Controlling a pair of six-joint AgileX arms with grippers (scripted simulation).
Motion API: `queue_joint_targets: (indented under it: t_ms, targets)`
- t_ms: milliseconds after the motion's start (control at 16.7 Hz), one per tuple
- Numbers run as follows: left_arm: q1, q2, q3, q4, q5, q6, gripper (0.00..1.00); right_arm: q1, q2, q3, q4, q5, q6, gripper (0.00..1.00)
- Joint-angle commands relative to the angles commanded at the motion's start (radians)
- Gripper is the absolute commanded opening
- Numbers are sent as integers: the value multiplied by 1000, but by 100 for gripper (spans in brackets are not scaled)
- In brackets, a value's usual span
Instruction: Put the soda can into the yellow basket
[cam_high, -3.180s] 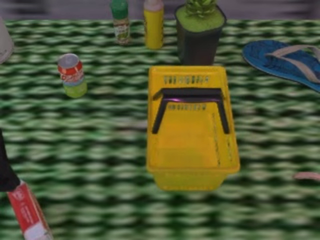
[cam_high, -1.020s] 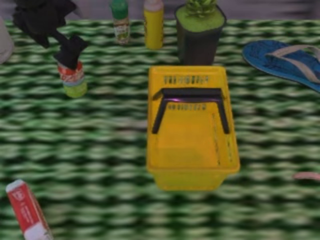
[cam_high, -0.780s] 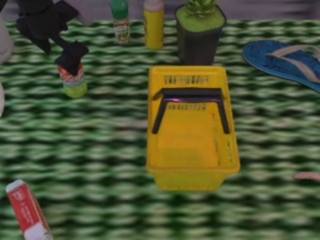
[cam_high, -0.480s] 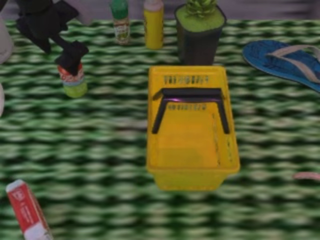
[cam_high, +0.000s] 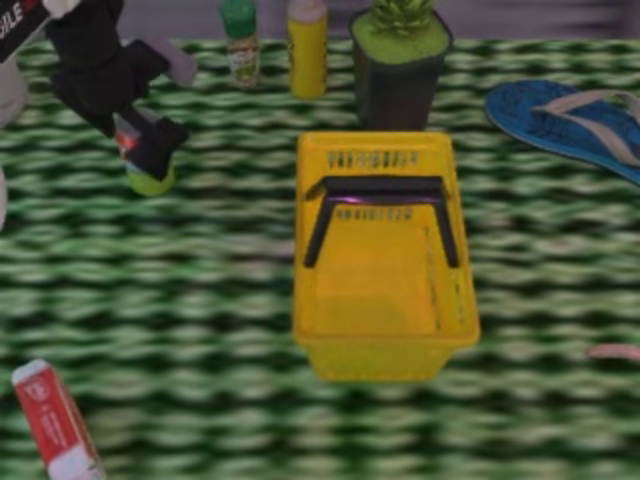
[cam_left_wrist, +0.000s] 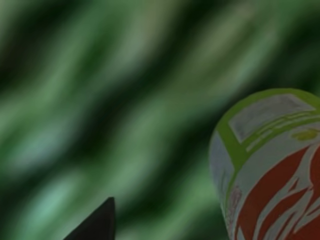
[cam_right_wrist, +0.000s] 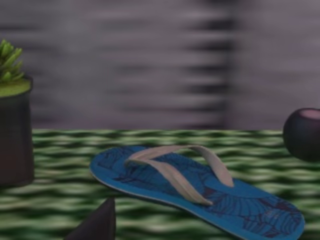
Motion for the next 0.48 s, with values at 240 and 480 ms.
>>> queue_joint_targets:
  t_ms: [240,480]
  targets:
    - [0,0,-3,3,0,0,100,0,0,0,0,0,0,100]
    - [0,0,-3,3,0,0,70,0,0,0,0,0,0,100]
